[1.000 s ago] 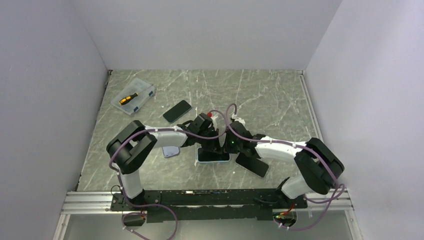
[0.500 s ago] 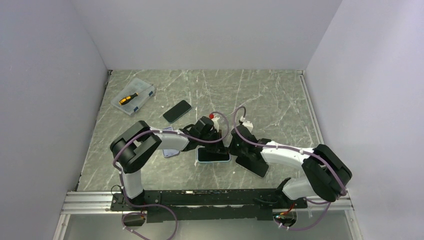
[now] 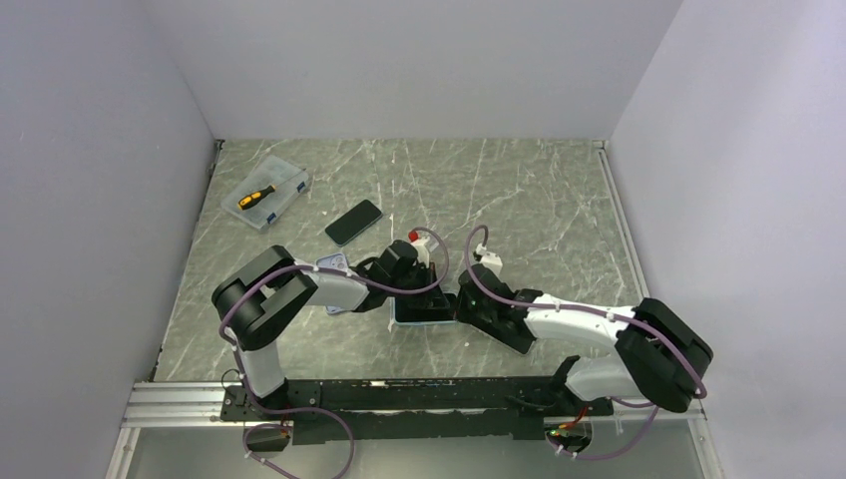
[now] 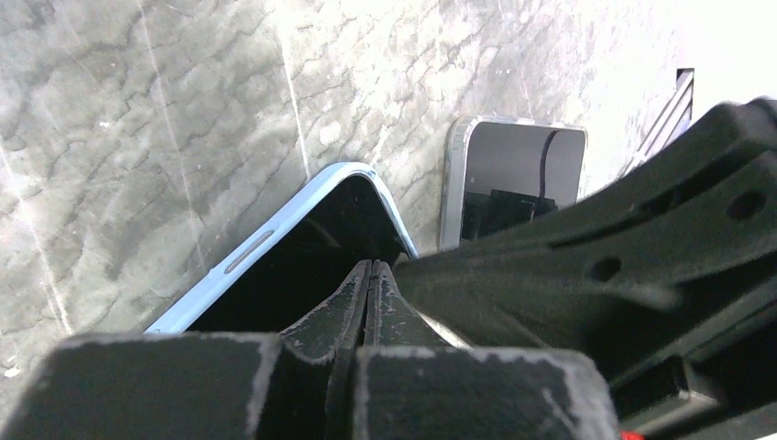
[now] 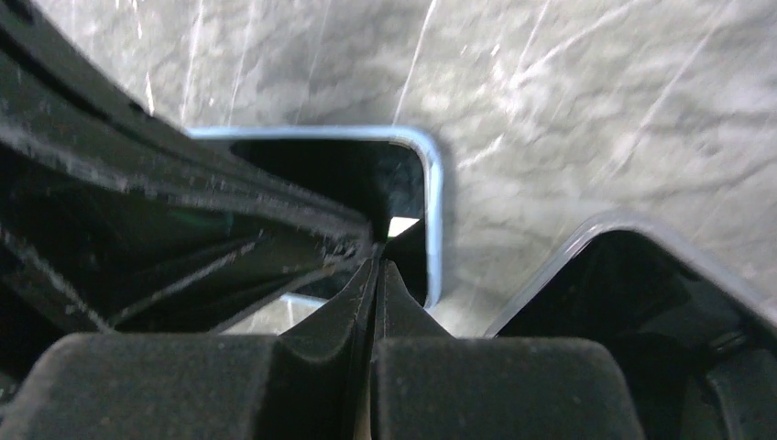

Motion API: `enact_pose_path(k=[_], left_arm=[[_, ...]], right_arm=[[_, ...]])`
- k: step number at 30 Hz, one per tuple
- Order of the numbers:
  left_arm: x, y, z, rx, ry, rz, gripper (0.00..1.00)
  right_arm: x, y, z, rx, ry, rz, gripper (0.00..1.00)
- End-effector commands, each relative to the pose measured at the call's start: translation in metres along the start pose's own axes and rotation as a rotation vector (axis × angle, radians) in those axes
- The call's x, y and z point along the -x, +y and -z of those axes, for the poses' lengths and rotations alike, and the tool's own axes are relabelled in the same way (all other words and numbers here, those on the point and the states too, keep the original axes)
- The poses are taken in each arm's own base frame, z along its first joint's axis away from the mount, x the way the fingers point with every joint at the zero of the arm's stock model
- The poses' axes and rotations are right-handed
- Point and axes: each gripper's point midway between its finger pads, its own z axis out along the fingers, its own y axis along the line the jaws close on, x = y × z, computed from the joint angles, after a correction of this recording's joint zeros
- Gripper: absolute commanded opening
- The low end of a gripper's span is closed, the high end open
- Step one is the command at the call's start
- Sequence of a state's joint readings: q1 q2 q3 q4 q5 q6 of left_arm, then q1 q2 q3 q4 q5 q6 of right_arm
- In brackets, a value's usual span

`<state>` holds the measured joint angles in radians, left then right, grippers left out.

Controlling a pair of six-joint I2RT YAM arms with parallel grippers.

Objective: Put the phone into the phone case

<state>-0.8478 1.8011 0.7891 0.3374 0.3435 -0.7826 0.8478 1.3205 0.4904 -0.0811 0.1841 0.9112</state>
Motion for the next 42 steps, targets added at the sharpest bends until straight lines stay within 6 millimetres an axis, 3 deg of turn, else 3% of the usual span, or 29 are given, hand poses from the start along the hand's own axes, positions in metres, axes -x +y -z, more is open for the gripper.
enact_pose_path(k=[1, 8, 20, 25, 30, 34, 42], left_arm=[[-0.078, 0.094, 0.016, 0.341, 0.181, 0.055, 0.00], [-0.073, 0.093, 0.019, 0.354, 0.164, 0.041, 0.00], [-0.043, 0.096, 0.022, 0.407, 0.130, 0.018, 0.00], [-0.042, 0.108, 0.033, 0.461, 0.136, 0.027, 0.00], [-0.053, 0.113, 0.039, 0.466, 0.147, 0.040, 0.00], [-0.074, 0.120, 0.045, 0.468, 0.177, 0.062, 0.00], [-0.093, 0.122, 0.057, 0.445, 0.165, 0.077, 0.00]], right_arm=[[-0.099, -0.087, 0.029, -0.271, 0.353, 0.076, 0.00], [-0.094, -0.086, 0.030, -0.281, 0.322, 0.070, 0.00], [-0.047, -0.090, 0.004, -0.317, 0.274, 0.068, 0.00], [-0.033, -0.088, 0.001, -0.306, 0.259, 0.076, 0.00], [-0.037, -0.085, -0.003, -0.291, 0.281, 0.081, 0.00], [-0.043, -0.088, -0.004, -0.284, 0.294, 0.087, 0.00], [-0.058, -0.058, -0.015, -0.253, 0.325, 0.164, 0.00]])
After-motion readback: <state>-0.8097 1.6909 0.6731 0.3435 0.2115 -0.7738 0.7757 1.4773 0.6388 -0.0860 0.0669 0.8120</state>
